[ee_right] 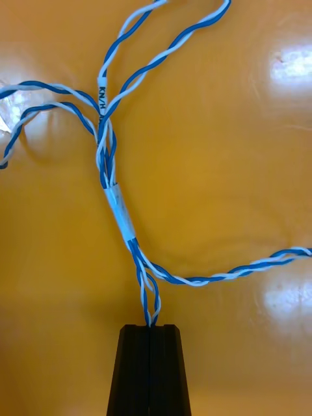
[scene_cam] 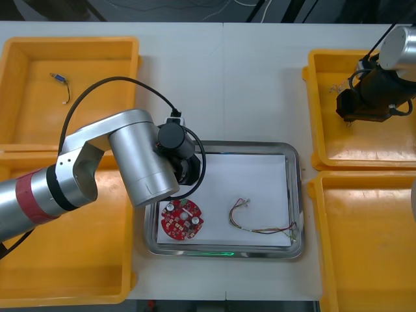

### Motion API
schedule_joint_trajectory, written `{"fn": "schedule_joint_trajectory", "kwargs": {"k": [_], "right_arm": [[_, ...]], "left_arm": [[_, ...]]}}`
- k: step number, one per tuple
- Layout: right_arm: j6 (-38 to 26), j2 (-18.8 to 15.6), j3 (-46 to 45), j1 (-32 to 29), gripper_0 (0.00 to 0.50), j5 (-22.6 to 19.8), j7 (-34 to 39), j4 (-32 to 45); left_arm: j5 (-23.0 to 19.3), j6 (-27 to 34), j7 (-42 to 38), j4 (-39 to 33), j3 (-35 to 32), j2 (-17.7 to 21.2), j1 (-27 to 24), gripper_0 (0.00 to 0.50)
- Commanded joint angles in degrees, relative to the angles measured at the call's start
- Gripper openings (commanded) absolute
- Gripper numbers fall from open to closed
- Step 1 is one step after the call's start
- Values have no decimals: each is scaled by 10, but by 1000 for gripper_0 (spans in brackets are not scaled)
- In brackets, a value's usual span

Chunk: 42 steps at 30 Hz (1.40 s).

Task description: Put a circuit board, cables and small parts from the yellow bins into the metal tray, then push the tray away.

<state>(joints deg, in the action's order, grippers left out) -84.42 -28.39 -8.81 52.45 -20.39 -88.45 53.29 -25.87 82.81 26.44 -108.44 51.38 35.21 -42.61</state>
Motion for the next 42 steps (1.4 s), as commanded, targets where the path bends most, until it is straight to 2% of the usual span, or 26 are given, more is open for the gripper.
{"fn": "schedule_joint_trajectory", "kwargs": {"k": [1,7,11,18,28,30,36,37,38,40,42], "right_arm": [[-34,-32,-13,9,0,6,-9,43],[-76,-52,-24,8,0,5,-23,61],[-97,-61,-44,-3,0,3,-30,79],[-127,-82,-52,-55,0,-9,-36,151],[-138,-84,-86,-99,0,-22,-36,190],[-138,-84,-88,-105,0,-22,-33,197],[-138,-84,-90,-125,1,-27,-30,219],[-138,-83,-90,-125,52,-27,-31,219],[-138,-83,-91,-125,84,-28,-30,219],[-137,-82,-95,-125,236,-28,-30,219],[-137,-80,-98,-125,329,-28,-32,219]], "left_arm": [[13,-10,-24,-6,9,-15,3,500],[21,-5,-31,-20,9,-15,3,500],[20,29,-35,-39,7,-15,-7,500],[-27,82,-38,-61,-29,-17,-34,500],[-101,150,-34,-67,-105,-19,-92,500],[-109,156,-33,-68,-112,-16,-98,500],[-178,204,-29,-67,-167,14,-144,500],[-191,213,-27,-66,-177,20,-151,500],[-197,218,-26,-65,-183,22,-155,500],[-219,235,-21,-62,-200,37,-169,500],[-238,243,-17,-54,-210,50,-180,500]]}}
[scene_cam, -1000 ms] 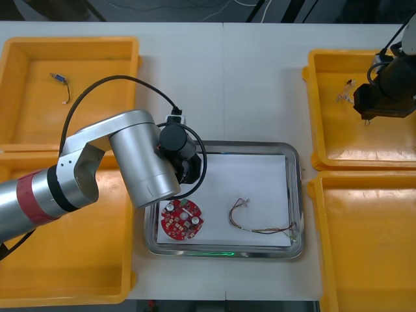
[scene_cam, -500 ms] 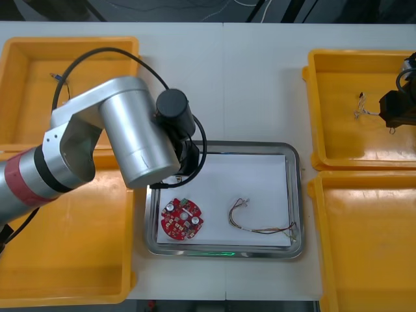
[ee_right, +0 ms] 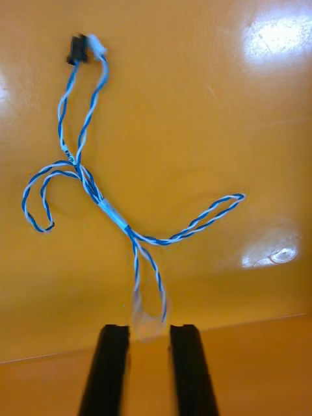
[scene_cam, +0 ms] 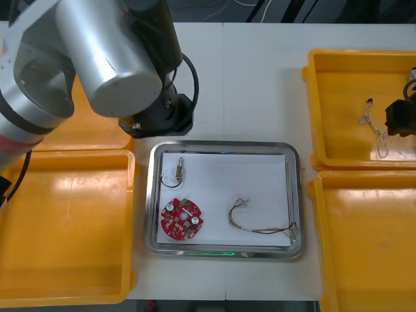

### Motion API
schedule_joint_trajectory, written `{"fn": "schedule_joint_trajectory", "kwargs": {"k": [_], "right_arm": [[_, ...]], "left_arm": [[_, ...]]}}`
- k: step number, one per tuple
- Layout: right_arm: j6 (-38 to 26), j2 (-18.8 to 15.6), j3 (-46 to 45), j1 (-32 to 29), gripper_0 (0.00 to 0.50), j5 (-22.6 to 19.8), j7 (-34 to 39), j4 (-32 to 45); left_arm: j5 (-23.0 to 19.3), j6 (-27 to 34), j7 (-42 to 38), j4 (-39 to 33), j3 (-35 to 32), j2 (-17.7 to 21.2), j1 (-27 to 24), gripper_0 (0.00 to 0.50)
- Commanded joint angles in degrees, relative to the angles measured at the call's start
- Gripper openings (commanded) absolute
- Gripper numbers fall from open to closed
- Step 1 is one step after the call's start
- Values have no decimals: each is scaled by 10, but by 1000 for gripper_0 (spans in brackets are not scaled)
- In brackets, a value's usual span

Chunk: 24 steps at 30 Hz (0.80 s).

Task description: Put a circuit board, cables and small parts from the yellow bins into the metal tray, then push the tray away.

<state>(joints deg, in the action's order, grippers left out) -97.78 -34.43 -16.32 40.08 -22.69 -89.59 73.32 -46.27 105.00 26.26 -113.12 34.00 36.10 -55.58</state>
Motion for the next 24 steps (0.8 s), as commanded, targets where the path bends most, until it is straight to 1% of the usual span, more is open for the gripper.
{"fn": "schedule_joint_trajectory", "kwargs": {"k": [1,2,4,7,11,14,17,20,24], "right_arm": [[-3,-19,-25,-2,344,-5,-22,18],[-3,-19,-27,-1,361,-6,-22,18],[-3,-19,-28,-1,372,-7,-23,19],[-3,-19,-27,-1,372,-8,-25,26],[-3,-19,-27,-1,372,-9,-30,37],[-3,-19,-27,-1,373,-10,-33,46],[-4,-20,-27,7,373,-9,-37,47],[-14,-19,-23,29,371,-2,-42,44],[-14,-19,-13,48,373,-1,-52,26]], "left_arm": [[-40,24,-13,-4,-39,45,-54,500],[-51,28,-10,4,-44,54,-62,500],[-71,34,6,24,-53,72,-77,500],[-89,41,39,59,-75,88,-90,500],[-93,46,85,108,-108,98,-97,500],[-83,45,120,155,-134,99,-104,500],[-64,42,150,199,-157,99,-108,500],[-45,21,179,255,-178,99,-110,500],[-21,-1,201,306,-190,99,-110,500]]}}
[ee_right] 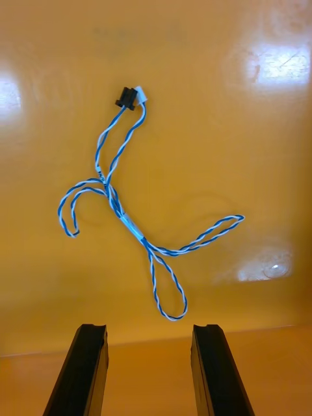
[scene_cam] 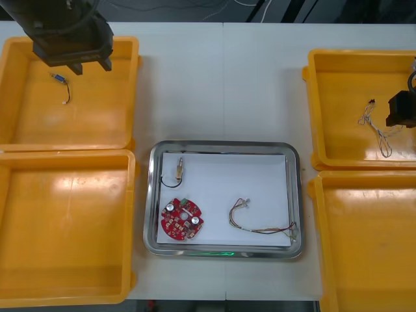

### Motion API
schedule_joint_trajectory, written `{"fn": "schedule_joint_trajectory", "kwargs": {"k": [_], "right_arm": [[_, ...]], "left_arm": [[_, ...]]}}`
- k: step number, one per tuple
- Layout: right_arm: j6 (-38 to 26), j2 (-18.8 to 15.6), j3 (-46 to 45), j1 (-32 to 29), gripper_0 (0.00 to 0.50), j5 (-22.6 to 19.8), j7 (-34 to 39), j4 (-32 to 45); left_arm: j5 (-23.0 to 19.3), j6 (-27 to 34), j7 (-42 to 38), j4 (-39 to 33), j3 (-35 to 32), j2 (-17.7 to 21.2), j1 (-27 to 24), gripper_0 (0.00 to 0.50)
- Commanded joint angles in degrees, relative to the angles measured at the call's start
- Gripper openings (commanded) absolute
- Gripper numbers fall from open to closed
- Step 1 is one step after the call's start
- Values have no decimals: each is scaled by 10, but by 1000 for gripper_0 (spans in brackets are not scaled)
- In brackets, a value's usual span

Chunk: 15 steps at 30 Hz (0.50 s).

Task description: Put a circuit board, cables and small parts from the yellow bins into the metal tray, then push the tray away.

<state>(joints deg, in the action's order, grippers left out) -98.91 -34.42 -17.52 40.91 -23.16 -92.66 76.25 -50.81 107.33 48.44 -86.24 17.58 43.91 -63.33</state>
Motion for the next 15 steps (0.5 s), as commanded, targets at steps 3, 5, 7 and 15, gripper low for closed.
{"fn": "schedule_joint_trajectory", "kwargs": {"k": [3,5,7,15], "right_arm": [[11,-20,8,51,373,4,-42,-22],[24,-20,10,59,373,6,-69,-38],[31,-20,10,67,373,7,-88,-55],[74,-19,11,109,372,13,-184,-141]], "left_arm": [[44,-47,-11,76,-31,21,-35,500],[58,-65,-9,102,-35,21,-36,500],[66,-81,-10,122,-38,21,-36,500],[88,-145,-12,230,-47,21,-50,500]]}}
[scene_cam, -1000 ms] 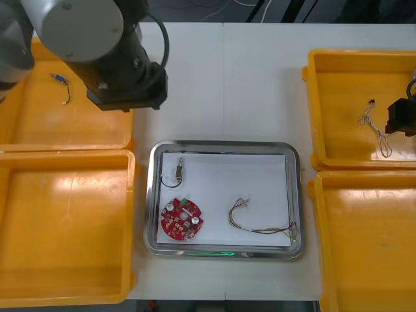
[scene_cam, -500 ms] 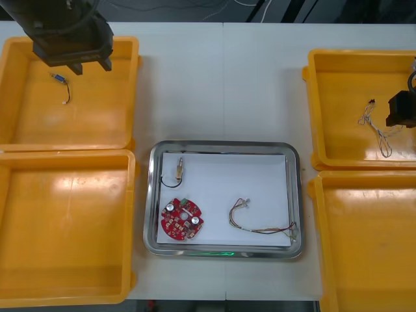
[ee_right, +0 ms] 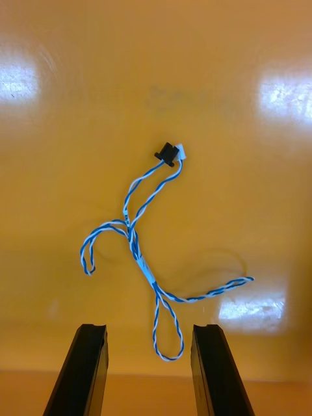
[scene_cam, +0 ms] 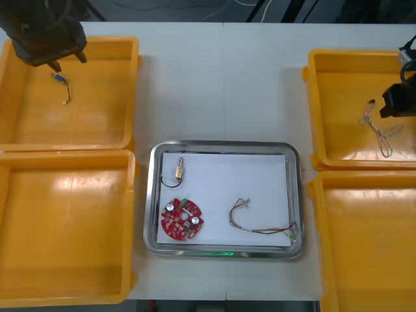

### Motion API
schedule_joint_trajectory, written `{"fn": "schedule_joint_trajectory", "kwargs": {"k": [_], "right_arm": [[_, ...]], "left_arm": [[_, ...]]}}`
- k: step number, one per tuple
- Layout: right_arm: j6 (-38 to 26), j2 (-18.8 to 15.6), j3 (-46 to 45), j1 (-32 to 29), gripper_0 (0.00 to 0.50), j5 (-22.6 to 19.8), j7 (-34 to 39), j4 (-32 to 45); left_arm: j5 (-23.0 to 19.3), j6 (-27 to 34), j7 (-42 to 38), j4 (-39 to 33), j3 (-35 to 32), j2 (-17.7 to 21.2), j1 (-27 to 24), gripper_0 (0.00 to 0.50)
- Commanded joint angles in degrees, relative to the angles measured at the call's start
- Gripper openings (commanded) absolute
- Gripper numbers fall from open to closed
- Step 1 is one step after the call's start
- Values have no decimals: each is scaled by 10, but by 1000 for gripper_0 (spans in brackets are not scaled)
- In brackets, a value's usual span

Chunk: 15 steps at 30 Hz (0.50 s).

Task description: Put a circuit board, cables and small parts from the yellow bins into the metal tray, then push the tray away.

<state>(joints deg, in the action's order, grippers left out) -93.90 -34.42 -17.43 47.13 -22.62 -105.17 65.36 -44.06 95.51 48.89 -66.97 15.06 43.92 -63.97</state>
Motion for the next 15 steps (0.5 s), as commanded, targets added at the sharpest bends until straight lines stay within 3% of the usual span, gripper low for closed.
{"fn": "schedule_joint_trajectory", "kwargs": {"k": [1,15], "right_arm": [[27,-19,10,52,373,7,-66,-38],[89,-19,30,74,373,-8,-197,-134]], "left_arm": [[22,-31,-17,41,-23,20,-44,500],[65,-110,-32,157,-43,20,-46,500]]}}
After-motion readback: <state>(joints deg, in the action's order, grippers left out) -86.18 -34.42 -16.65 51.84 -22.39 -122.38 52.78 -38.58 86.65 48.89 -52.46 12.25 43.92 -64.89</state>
